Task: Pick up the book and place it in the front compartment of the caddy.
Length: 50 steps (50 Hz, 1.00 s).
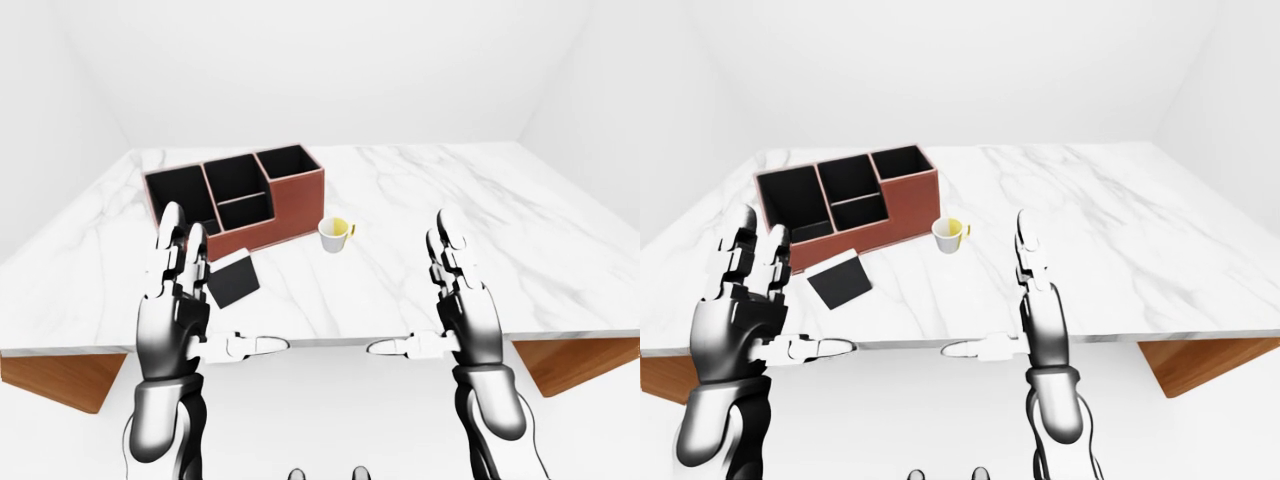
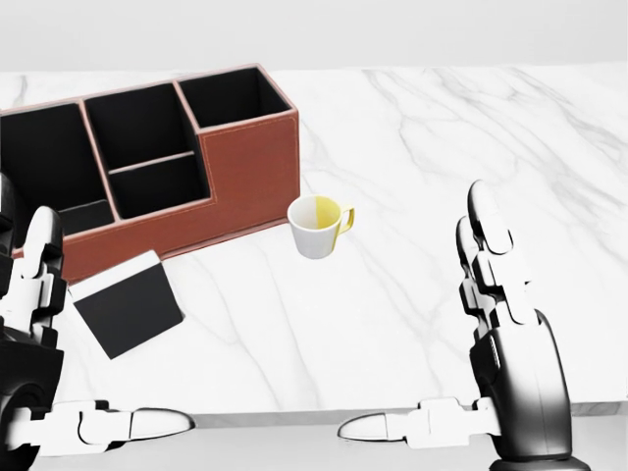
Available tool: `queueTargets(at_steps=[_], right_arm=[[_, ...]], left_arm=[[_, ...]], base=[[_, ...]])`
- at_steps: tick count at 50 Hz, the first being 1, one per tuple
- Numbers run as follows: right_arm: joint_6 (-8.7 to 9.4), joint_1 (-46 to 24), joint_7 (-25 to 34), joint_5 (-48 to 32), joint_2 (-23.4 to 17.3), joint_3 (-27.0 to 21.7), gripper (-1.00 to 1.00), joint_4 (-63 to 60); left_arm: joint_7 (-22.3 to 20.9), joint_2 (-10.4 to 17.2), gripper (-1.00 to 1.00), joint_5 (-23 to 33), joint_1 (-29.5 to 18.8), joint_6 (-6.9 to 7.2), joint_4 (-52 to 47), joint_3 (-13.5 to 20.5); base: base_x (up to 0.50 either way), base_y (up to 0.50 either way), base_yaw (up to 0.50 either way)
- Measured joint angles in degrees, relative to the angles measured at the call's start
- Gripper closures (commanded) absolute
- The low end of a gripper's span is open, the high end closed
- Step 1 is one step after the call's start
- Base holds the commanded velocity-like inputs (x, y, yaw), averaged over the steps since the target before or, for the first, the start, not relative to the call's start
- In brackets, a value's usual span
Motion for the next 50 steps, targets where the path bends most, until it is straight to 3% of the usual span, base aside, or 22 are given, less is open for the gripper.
queueTargets(at_steps=[50], right_arm=[[0.0,0.2,1.0,-1.5,-0.1,1.0,-0.97,0.0]], left_arm=[[-0.3,0.0,-1.0,0.2,0.0,0.0,-1.2,0.6]], base=[[0.5,-0.01,0.0]])
